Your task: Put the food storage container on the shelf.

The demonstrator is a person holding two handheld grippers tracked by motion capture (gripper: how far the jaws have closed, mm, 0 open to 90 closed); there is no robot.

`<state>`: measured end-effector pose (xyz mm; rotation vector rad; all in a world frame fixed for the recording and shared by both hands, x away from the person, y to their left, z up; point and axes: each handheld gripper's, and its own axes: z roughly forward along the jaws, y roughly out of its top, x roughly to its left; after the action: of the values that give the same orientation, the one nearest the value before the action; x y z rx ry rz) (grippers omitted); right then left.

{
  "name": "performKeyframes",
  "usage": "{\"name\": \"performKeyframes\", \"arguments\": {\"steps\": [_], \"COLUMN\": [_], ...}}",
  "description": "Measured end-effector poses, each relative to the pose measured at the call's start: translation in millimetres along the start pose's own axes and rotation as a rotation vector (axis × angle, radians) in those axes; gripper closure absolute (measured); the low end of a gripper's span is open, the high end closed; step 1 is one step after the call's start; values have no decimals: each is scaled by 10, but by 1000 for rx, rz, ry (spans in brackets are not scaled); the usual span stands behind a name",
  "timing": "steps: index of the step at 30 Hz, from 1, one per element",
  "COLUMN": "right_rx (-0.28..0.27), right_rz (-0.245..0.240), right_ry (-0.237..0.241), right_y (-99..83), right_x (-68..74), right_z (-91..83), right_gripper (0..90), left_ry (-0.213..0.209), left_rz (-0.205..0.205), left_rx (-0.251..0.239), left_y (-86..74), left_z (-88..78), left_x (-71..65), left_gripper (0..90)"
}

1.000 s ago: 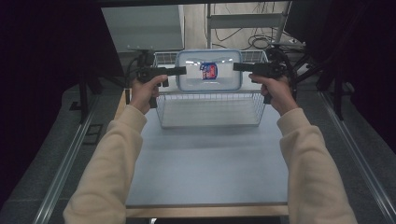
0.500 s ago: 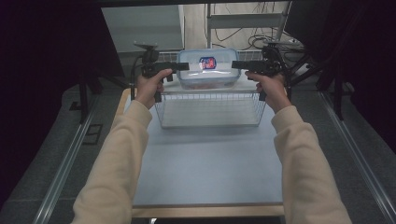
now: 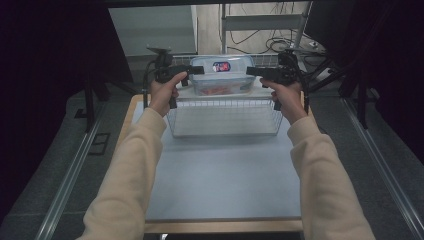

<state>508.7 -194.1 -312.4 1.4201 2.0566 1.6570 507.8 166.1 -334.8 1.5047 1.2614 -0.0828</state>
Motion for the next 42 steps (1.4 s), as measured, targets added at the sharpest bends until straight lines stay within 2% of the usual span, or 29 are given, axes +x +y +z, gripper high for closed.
{"name": "performKeyframes", "arguments": {"steps": [5, 9, 11, 13, 15, 16, 18, 21, 25, 28, 34, 38, 42], "right_rx": [-22, -26, -25, -20, -15, -11, 5, 31, 47, 48, 57, 81, 139], "right_rz": [-38, -65, -84, -100, -119, -125, -149, -201, -227, -249, -257, -278, -259], "right_ry": [-1, 3, 6, 14, 22, 30, 44, 58, 86, 104, 120, 109, 119], "right_y": [-15, -49, -82, -124, -175, -207, -290, -463, -740, -985, -1470, -1779, -2099], "right_x": [7, 23, 38, 51, 64, 69, 86, 120, 131, 134, 87, 49, -23], "right_z": [-115, -240, -310, -378, -450, -485, -556, -678, -849, -968, -1125, -1170, -1119], "right_gripper": [367, 339, 328, 311, 305, 301, 295, 290, 278, 271, 255, 248, 249], "left_ry": [7, 16, 8, 13, 46, 47, 12, -6, -34, -51, -74, -25, -26], "left_rz": [34, 82, 100, 142, 201, 215, 209, 232, 255, 265, 281, 336, 316], "left_rx": [-45, -63, -72, -60, -56, -57, -65, -66, -59, -38, 11, 63, 117], "left_y": [-16, -80, -136, -204, -290, -336, -438, -633, -976, -1262, -1762, -2086, -2364], "left_z": [-125, -247, -316, -384, -440, -471, -548, -655, -757, -770, -753, -679, -585], "left_x": [-100, -219, -268, -315, -372, -392, -398, -420, -442, -435, -379, -312, -203], "left_gripper": [167, 167, 167, 168, 168, 168, 168, 167, 168, 168, 171, 173, 173]}}
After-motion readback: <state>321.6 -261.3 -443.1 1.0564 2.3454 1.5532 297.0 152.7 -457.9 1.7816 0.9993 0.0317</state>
